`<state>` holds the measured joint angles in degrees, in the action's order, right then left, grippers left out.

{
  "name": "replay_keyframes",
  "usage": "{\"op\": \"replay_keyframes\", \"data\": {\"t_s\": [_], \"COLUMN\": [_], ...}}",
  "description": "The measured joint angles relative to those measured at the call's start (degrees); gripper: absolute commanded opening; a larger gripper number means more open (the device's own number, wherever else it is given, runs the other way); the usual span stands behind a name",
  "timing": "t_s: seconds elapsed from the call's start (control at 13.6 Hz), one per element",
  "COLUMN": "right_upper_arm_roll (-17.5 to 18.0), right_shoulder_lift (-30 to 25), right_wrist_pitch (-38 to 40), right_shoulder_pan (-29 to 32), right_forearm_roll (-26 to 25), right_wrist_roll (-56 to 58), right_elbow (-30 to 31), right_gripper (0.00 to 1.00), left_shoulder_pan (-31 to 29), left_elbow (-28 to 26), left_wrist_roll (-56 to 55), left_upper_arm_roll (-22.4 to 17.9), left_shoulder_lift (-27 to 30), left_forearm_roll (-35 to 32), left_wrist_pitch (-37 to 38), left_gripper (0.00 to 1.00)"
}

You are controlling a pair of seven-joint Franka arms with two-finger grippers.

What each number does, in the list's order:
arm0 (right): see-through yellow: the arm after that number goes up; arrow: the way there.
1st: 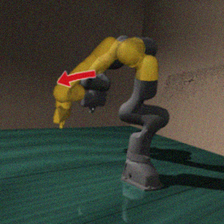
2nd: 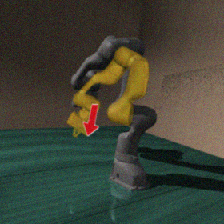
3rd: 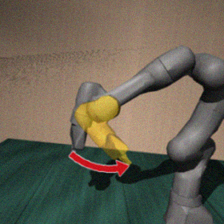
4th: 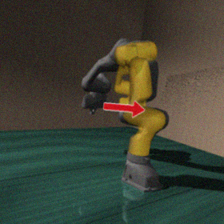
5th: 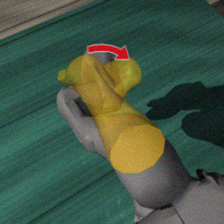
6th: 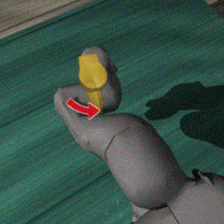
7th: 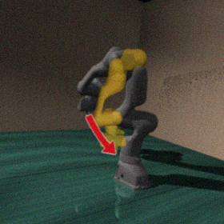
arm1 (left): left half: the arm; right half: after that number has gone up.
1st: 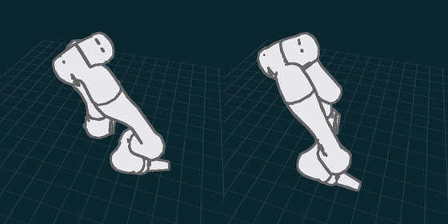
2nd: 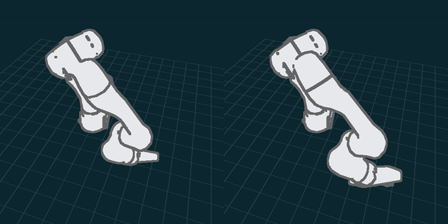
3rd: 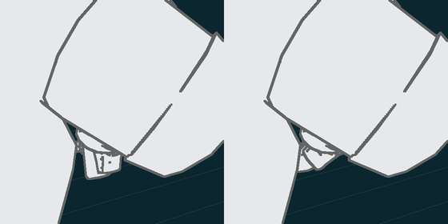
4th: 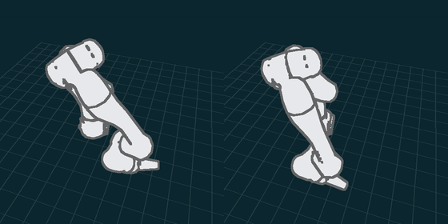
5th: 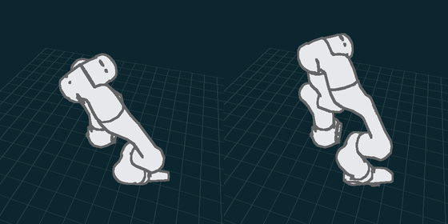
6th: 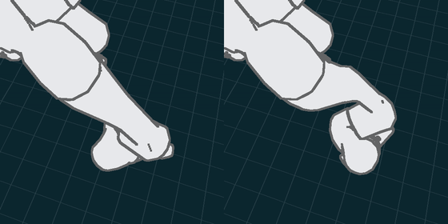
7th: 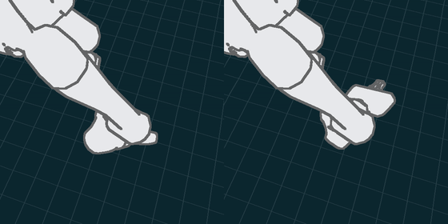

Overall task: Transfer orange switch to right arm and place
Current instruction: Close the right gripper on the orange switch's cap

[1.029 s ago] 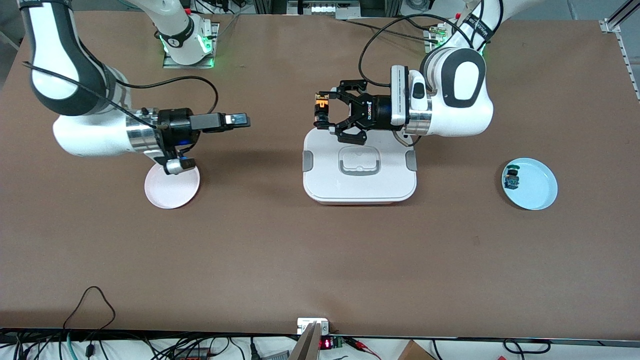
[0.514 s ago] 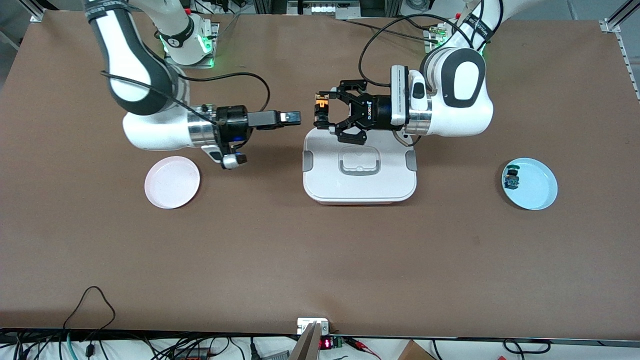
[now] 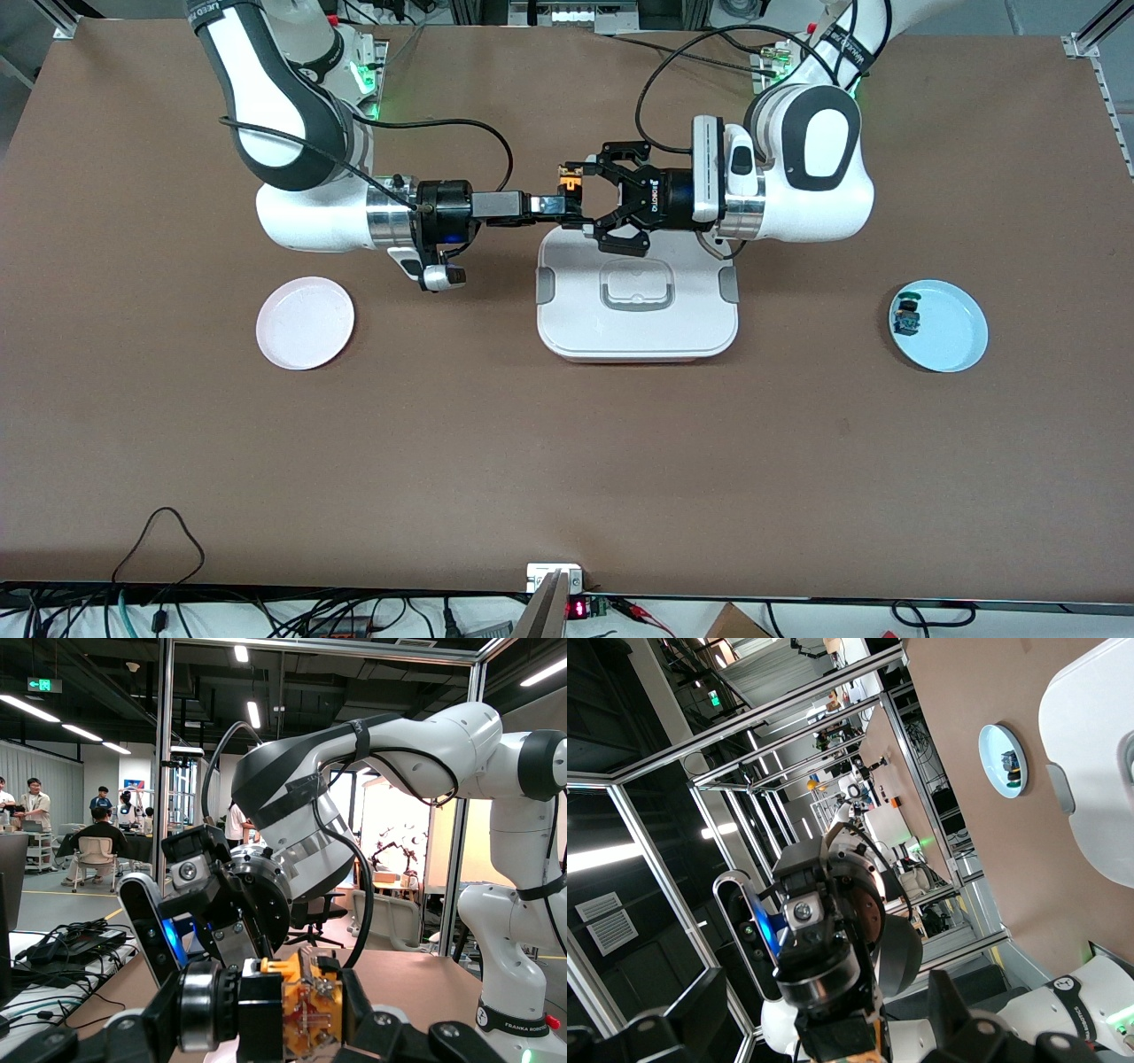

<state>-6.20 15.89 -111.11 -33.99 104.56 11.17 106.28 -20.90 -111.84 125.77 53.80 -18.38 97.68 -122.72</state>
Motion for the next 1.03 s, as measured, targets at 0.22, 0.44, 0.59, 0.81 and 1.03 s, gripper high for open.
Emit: {"op": "replay_keyframes", "data": {"t_s": [0.22, 0.44, 0.59, 0.81, 1.03], "right_upper_arm_roll": [0.0, 0.0, 0.0, 0.01, 0.02], "right_shoulder_lift": [0.01, 0.01, 0.01, 0.01, 0.01], "right_wrist_pitch": [-0.03, -0.04, -0.04, -0.04, -0.04], "right_shoulder_pan": [-0.22, -0.32, -0.45, -0.78, -1.5], "right_forearm_roll": [0.0, 0.0, 0.0, 0.0, 0.0], "right_wrist_roll": [0.46, 3.55, 6.16, 7.31, 7.48], "right_elbow": [0.0, 0.0, 0.0, 0.0, 0.0], "right_gripper": [1.0, 1.0, 1.0, 1.0, 0.92], "left_shoulder_pan": [-0.01, -0.03, -0.03, -0.03, -0.03], "left_elbow": [0.0, 0.04, 0.07, 0.09, 0.09], "left_wrist_roll": [0.01, 0.01, 0.01, 0.02, 0.04], "left_upper_arm_roll": [0.0, 0.0, 0.0, 0.01, 0.01], "left_shoulder_lift": [0.0, 0.0, 0.0, 0.0, 0.0], "left_forearm_roll": [0.0, 0.03, 0.05, 0.06, 0.06], "left_wrist_pitch": [0.0, 0.0, 0.0, 0.0, 0.0], "left_gripper": [0.0, 0.0, 0.0, 0.0, 0.0]}}
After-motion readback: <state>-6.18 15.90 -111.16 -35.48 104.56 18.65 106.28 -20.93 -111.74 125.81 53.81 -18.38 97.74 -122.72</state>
